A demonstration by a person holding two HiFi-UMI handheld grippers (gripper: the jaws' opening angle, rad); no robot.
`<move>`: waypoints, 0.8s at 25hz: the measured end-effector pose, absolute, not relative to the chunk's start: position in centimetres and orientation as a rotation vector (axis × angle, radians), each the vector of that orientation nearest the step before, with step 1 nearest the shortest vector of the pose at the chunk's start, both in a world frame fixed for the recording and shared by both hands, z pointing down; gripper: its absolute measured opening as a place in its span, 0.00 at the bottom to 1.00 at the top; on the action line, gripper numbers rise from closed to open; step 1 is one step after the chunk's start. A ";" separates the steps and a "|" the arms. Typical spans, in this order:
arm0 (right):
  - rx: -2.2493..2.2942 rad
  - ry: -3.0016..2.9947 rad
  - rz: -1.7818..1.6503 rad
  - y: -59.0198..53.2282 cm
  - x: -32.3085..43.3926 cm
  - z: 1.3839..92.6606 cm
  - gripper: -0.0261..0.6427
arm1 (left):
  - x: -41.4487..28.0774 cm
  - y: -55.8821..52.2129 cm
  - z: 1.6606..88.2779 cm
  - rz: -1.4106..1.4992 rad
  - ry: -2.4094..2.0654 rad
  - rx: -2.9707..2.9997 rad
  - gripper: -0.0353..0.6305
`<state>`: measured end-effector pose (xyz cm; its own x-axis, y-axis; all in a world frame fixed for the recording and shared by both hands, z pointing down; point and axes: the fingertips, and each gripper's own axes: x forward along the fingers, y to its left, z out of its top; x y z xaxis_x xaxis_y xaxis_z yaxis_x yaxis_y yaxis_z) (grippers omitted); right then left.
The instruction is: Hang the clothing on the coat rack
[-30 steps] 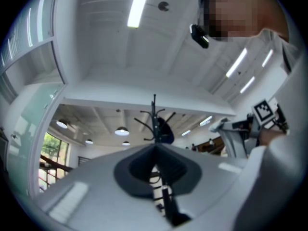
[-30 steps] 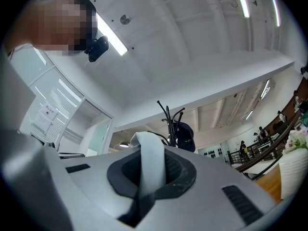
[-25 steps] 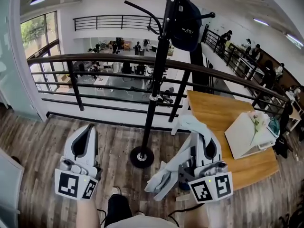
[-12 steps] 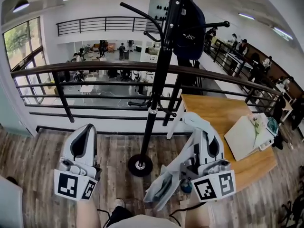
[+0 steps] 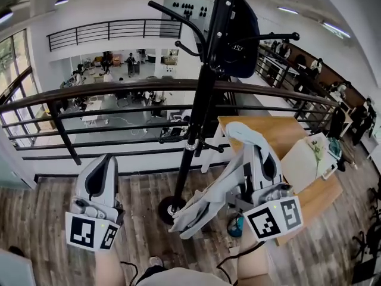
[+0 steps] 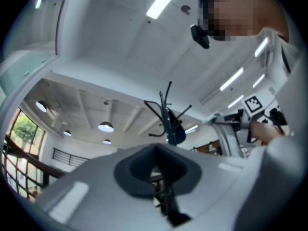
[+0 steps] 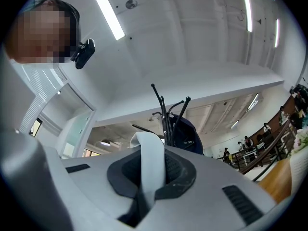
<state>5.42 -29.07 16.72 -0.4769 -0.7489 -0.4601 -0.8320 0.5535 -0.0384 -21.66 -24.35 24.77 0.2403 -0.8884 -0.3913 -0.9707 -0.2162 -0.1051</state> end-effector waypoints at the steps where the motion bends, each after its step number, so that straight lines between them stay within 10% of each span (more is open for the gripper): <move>1: -1.286 2.361 0.267 -29.5 5.1 16.2 0.05 | -21.9 -24.8 24.7 0.358 1.708 -2.201 0.06; 20: -1.355 2.308 0.222 -37.2 0.9 10.3 0.05 | -27.1 -30.4 24.7 0.439 1.615 -2.270 0.06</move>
<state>0.92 -37.16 10.29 -0.4152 -0.7863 -0.4576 -0.8592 0.5042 -0.0869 -27.15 -30.40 24.67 0.3136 -0.8492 -0.4248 -0.9474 -0.3096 -0.0807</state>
